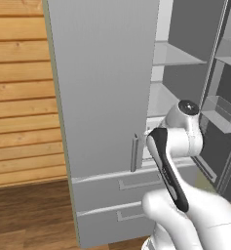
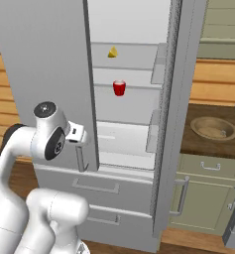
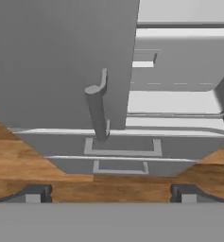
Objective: Grab a lemon wedge from the fridge and one ice cube from the ice bowl, and put them in the glass of lemonade.
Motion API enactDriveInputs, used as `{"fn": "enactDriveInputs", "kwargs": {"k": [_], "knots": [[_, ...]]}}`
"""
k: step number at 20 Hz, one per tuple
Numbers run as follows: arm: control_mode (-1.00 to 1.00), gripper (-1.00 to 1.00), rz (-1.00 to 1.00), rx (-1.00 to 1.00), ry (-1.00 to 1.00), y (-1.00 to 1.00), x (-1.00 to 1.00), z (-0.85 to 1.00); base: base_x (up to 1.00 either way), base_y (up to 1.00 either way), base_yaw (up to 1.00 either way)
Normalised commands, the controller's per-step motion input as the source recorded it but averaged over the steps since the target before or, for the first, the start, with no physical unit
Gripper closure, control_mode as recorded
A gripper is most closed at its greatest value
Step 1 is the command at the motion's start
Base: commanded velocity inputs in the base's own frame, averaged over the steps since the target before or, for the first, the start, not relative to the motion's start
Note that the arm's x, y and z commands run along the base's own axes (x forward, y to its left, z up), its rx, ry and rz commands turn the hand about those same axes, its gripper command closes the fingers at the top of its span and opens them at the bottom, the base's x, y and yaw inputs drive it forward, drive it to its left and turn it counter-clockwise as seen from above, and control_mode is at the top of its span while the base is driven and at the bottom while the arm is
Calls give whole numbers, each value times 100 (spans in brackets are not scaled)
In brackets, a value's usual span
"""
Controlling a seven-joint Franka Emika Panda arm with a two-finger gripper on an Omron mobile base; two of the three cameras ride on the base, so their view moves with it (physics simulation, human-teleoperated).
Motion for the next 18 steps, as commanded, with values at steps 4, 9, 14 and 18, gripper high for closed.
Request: {"fn": "enactDriveInputs", "kwargs": {"k": [4,9,14,18], "knots": [[-100,-100,-5,-11,-5,50,71,-28,0,0,0],[-100,-100,-4,-7,0,31,73,-23,0,0,0],[-100,-100,-2,0,0,0,44,-36,0,0,0],[-100,-100,0,0,2,0,44,-44,0,0,0]]}}
